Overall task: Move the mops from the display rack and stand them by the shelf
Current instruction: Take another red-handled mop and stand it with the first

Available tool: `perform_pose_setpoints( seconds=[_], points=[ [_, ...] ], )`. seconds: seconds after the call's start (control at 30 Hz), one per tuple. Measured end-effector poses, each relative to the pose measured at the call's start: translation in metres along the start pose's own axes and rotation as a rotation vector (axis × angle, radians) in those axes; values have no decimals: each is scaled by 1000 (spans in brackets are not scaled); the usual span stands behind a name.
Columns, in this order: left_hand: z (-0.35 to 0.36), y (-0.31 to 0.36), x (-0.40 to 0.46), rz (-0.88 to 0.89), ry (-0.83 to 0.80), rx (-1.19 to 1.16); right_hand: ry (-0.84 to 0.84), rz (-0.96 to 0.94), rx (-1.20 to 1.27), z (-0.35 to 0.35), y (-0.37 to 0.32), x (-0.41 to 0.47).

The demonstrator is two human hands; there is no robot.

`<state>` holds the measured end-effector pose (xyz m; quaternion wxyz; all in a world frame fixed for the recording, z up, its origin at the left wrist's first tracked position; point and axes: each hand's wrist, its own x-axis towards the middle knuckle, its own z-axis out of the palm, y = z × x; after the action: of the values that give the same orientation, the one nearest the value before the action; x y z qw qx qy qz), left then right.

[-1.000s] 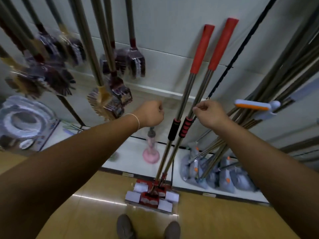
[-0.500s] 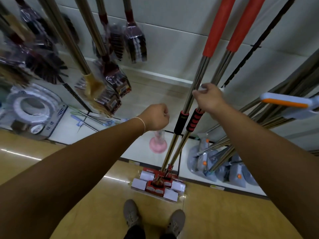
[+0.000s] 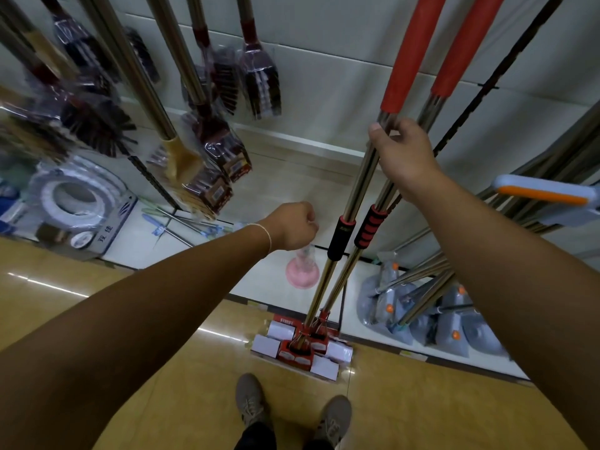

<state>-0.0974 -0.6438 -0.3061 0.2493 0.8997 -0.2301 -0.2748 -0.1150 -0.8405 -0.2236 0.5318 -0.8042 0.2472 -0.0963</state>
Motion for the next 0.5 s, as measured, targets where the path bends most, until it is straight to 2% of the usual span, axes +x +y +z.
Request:
perform_pose_setpoints(
  seconds=[0.13, 0.3, 0.4, 0.5],
  points=[
    [5, 9, -4, 26, 4, -58, -27, -70, 23, -9, -13, -15],
    [9, 40, -17, 144, 1, -301, -58, -151, 40, -15, -18, -51],
    [10, 60, -27, 173, 6, -573, -99, -221, 9, -20, -19, -73],
    [17, 75, -36, 168, -7, -651, -135, -269, -46, -25, -19, -93]
  ],
)
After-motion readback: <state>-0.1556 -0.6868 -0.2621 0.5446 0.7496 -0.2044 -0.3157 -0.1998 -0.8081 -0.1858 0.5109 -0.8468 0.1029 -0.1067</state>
